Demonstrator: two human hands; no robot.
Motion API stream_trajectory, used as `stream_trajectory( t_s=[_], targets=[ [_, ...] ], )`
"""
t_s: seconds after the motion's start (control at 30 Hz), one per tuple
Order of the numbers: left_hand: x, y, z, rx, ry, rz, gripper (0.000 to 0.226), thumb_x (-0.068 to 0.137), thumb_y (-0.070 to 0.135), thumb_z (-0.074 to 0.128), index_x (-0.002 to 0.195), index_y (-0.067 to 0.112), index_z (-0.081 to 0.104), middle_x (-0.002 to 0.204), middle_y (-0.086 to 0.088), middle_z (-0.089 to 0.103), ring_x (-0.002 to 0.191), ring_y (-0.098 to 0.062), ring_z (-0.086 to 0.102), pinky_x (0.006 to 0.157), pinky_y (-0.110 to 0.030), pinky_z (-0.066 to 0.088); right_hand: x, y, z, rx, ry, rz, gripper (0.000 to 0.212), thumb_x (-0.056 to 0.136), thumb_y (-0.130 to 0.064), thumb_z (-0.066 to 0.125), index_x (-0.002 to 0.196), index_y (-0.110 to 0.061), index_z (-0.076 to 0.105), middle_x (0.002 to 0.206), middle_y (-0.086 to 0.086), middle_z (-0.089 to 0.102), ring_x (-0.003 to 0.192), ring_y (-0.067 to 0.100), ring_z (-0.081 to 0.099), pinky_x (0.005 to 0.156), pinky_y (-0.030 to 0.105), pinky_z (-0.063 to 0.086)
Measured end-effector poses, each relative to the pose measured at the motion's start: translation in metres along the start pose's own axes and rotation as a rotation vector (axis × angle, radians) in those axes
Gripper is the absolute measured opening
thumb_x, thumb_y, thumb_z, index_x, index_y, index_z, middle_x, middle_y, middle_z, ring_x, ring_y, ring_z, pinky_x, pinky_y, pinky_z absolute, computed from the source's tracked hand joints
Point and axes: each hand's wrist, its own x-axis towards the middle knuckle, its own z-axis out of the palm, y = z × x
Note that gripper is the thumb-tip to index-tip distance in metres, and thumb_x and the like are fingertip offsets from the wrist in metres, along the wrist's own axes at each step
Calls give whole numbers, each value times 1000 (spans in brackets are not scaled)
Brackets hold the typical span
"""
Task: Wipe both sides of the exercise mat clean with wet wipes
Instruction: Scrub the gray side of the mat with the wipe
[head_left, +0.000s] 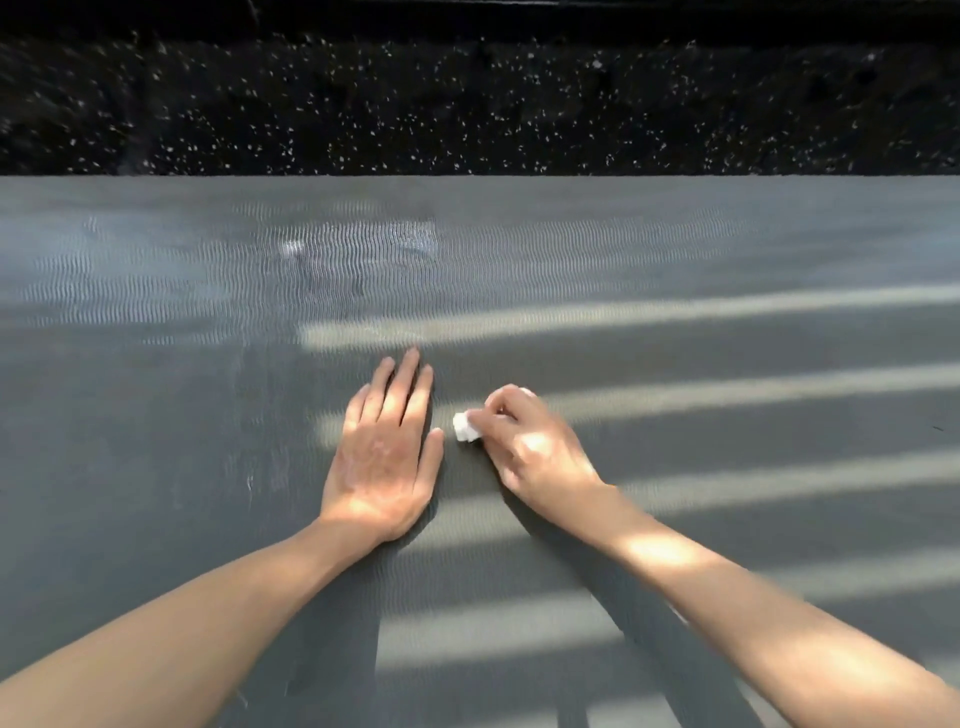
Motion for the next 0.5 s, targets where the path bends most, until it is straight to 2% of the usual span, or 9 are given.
stream_trajectory(
  t_s=[0.07, 0.13, 0.23, 0.3, 0.37, 0.4, 0.43, 0.5],
  targets=[
    [4, 1, -2, 9, 4, -6, 63, 95, 35, 32, 147, 0, 38, 158, -17, 30, 143, -35, 26, 113, -44, 20, -5, 5, -2, -30, -88, -40, 12, 86, -5, 58, 96, -9, 64, 88, 6, 49, 73, 23, 48, 56, 32, 40],
    [3, 2, -4, 9, -23, -14, 63, 95, 35, 33, 148, 1, 36, 158, -17, 30, 143, -35, 25, 113, -45, 21, -24, -1, -5, -30, -190, -6, 21, 78, -4, 68, 95, -11, 59, 88, 3, 46, 71, 19, 40, 52, 30, 38],
    [4, 1, -5, 21, -79, -46, 64, 94, 36, 33, 150, 4, 32, 159, -15, 27, 144, -34, 23, 114, -44, 21, -30, 0, -7, -34, -263, -73, 15, 78, -7, 66, 88, -11, 55, 85, 2, 42, 67, 15, 24, 49, 26, 29],
    [5, 1, -6, 17, -107, -63, 65, 94, 36, 34, 151, 6, 29, 160, -13, 26, 145, -33, 22, 114, -44, 20, -15, 7, -11, -92, -289, -169, 4, 88, -13, 55, 90, -11, 57, 82, -1, 43, 67, 14, 28, 50, 27, 33],
    [5, 0, -6, 20, -120, -70, 65, 94, 36, 34, 152, 6, 27, 160, -13, 25, 145, -33, 22, 115, -44, 20, -2, 18, -12, -23, -326, -283, 22, 99, -29, 42, 102, -14, 57, 84, -10, 45, 75, 12, 39, 64, 25, 39],
    [3, 0, -6, 17, -130, -72, 65, 94, 36, 34, 152, 7, 27, 160, -13, 25, 145, -33, 22, 115, -44, 20, 8, 23, -14, -25, -315, -272, 26, 100, -34, 40, 107, -16, 57, 88, -12, 46, 81, 11, 42, 69, 23, 37],
    [2, 0, -6, 17, -137, -77, 65, 94, 37, 34, 151, 7, 26, 160, -12, 25, 145, -33, 22, 115, -43, 20, 21, 31, -14, -20, -306, -277, 23, 99, -32, 43, 109, -16, 57, 92, -9, 48, 84, 13, 44, 69, 23, 35],
    [1, 1, -6, 19, -138, -73, 65, 94, 37, 35, 151, 7, 28, 160, -12, 25, 145, -33, 23, 115, -43, 20, 56, 39, -21, -32, -247, -218, 12, 90, -15, 59, 102, -13, 62, 91, 3, 52, 79, 21, 51, 60, 26, 37]
  ],
)
